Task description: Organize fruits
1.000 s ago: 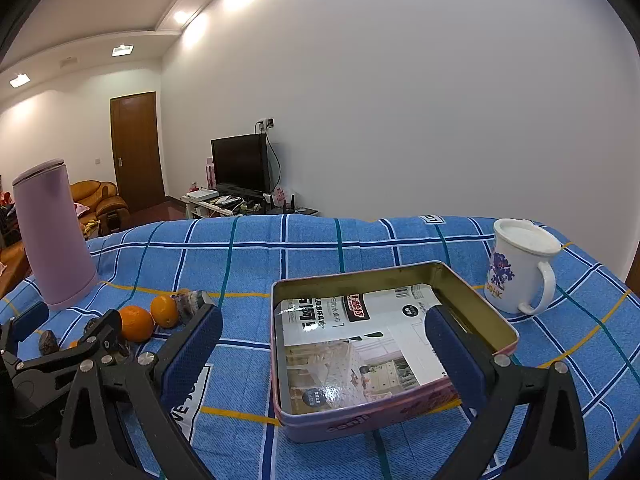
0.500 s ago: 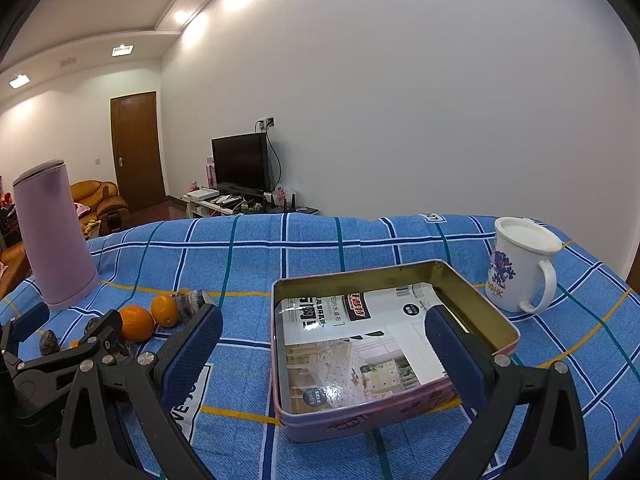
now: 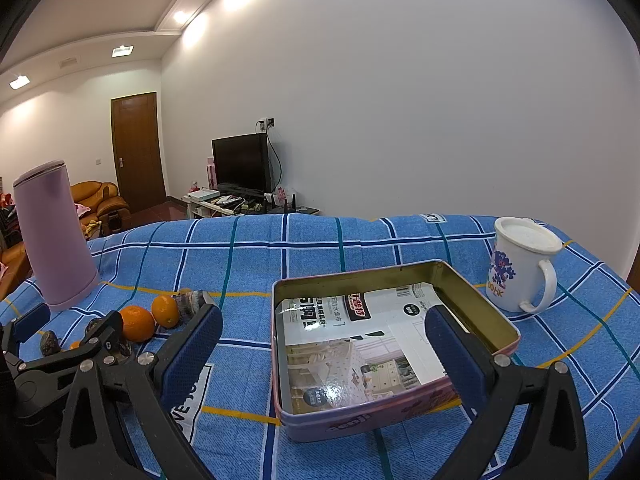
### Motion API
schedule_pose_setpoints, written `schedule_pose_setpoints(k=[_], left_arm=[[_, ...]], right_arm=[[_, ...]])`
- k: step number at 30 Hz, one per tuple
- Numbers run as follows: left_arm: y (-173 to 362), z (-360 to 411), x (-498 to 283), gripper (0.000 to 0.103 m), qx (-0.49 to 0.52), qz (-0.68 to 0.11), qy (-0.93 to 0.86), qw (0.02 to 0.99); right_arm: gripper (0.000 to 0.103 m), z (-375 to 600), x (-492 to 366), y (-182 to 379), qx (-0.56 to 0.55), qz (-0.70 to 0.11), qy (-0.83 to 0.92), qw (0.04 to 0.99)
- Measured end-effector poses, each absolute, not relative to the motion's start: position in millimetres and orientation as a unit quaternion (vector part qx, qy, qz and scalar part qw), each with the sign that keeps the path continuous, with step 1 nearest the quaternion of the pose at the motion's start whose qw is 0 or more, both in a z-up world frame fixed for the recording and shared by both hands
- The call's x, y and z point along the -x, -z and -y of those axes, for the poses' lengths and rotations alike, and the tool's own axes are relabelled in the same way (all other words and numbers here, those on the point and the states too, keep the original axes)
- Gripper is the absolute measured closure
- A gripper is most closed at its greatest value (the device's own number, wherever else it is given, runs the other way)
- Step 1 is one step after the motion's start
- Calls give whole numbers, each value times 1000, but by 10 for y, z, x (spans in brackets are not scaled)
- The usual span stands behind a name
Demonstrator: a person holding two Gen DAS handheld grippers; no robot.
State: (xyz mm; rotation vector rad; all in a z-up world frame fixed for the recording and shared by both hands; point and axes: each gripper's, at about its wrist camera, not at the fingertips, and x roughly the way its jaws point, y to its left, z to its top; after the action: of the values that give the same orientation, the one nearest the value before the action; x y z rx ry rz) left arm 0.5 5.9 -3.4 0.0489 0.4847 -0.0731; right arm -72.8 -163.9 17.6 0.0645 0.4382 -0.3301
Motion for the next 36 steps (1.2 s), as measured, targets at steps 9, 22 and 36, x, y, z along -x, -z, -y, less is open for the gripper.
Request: schedule_pose_setpoints(k=[9, 22, 36], left_arm=[[34, -59, -6, 0, -25, -240, 36, 970], [33, -53, -8, 0, -25, -241, 36, 970], [81, -124, 34, 0, -38, -265, 31, 963]], right_arm=[[1, 1634, 729, -174, -32, -217, 162, 962], [1, 1623, 728, -171, -32, -216, 159, 963], [1, 1519, 707, -157, -17, -224, 124, 966]])
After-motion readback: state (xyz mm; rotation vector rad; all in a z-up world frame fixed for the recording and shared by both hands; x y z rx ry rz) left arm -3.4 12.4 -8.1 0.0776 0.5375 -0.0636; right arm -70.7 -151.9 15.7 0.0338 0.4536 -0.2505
